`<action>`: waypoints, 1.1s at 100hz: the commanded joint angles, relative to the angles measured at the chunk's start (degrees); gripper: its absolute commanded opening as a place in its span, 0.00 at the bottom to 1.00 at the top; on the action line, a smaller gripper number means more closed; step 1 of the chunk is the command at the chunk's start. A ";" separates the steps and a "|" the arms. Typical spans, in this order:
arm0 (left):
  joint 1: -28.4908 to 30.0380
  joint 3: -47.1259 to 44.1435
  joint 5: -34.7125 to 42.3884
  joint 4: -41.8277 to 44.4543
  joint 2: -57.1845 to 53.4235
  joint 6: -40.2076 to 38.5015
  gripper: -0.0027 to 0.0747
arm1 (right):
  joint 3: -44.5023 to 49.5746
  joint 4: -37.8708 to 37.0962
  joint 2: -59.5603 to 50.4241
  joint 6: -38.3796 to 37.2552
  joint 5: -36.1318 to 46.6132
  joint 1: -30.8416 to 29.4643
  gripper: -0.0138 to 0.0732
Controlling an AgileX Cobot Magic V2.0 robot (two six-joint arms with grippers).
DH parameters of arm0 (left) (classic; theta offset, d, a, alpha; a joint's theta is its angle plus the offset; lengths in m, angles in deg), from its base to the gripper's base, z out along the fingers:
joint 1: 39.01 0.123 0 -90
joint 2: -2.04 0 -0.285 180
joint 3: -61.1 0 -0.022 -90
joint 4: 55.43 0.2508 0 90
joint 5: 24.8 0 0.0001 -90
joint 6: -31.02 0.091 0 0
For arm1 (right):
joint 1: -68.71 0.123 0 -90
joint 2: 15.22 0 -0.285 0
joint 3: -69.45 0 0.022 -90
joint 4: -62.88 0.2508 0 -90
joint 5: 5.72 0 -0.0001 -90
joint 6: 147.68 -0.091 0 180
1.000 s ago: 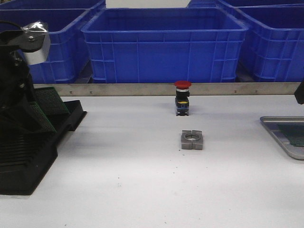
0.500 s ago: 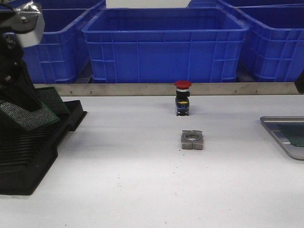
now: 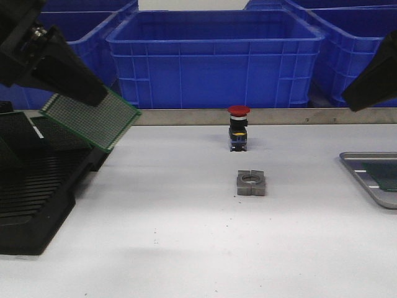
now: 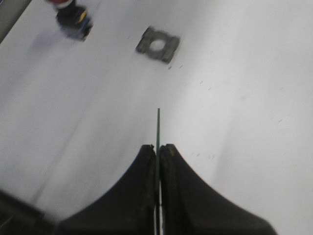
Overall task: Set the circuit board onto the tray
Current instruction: 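Lift the second green board out of the rack with the left gripper, then grasp the board edge with the right gripper beside the left gripper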
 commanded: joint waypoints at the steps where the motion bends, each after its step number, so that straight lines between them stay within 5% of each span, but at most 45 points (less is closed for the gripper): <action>1: -3.16 1.41 -1.53 -7.08 -2.24 1.75 0.01 | -1.76 1.03 -1.71 3.30 -3.02 2.16 0.87; 35: -14.52 1.41 -1.53 -12.45 -2.24 1.75 0.01 | -1.69 3.27 -1.71 11.99 -12.10 11.83 0.87; 60: -17.41 1.41 -1.15 -12.79 -2.24 1.75 0.01 | -1.69 9.45 -1.71 16.43 -12.62 17.23 0.85; 73: -17.41 1.41 -1.15 -12.79 -2.24 1.75 0.01 | -1.69 9.60 -1.71 17.62 -12.58 18.95 0.75; 110: -17.41 1.41 -1.09 -16.24 -2.24 1.75 0.01 | -1.69 16.98 -1.71 17.62 -12.07 19.17 0.22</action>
